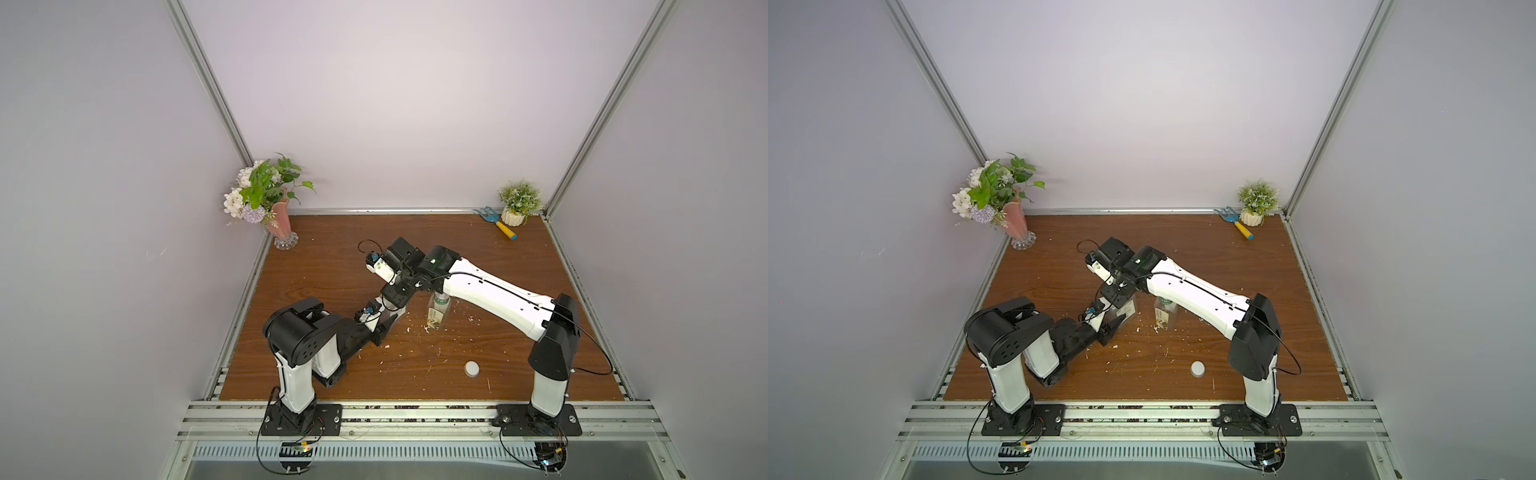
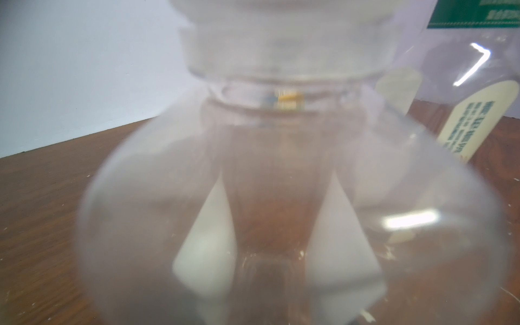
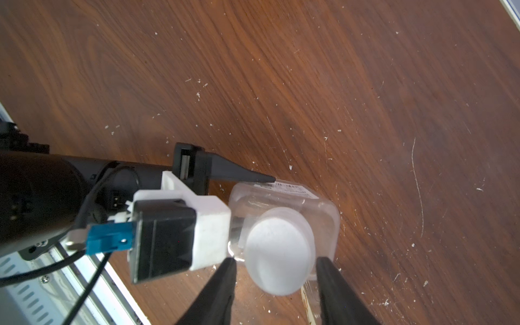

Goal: Screw on the bottle caps
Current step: Screw the bottle cap onto the plastic bottle.

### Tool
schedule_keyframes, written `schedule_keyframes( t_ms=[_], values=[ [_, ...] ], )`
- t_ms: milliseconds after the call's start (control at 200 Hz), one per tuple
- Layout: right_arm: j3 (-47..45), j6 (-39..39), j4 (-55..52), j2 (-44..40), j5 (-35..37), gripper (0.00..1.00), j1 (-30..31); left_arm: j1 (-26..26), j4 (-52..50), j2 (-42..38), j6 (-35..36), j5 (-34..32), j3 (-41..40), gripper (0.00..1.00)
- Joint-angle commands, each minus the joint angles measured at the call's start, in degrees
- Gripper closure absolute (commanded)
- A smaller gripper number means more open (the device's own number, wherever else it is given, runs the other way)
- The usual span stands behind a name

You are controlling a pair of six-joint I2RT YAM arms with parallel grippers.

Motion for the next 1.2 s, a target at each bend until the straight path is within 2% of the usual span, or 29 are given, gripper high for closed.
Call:
schedule_keyframes(
  t_ms=[0,335,826,1191],
  values=[
    [0.59,0.19,-0.71,0.29,0.04,0.5,0.42,-0.82,4.05,1.15,0.93,-0.57,0.29,0.67],
    [1.8,0.06,-0.24,0.54,0.44,0.5,0.07,-0.81,3.79,1.32,0.96,-0.53,0.36,0.67],
    [1.18,0.1,0.08,0.1,-0.41,0.58,-1.75,-0.92,3.79,1.3,0.88,-0.61,0.36,0.67],
    [-0.65,-0.28,1.3,-0.16,-1.34,0.6,-3.21,-0.91,3.73,1.46,0.98,-0.71,0.31,0.67]
  ],
)
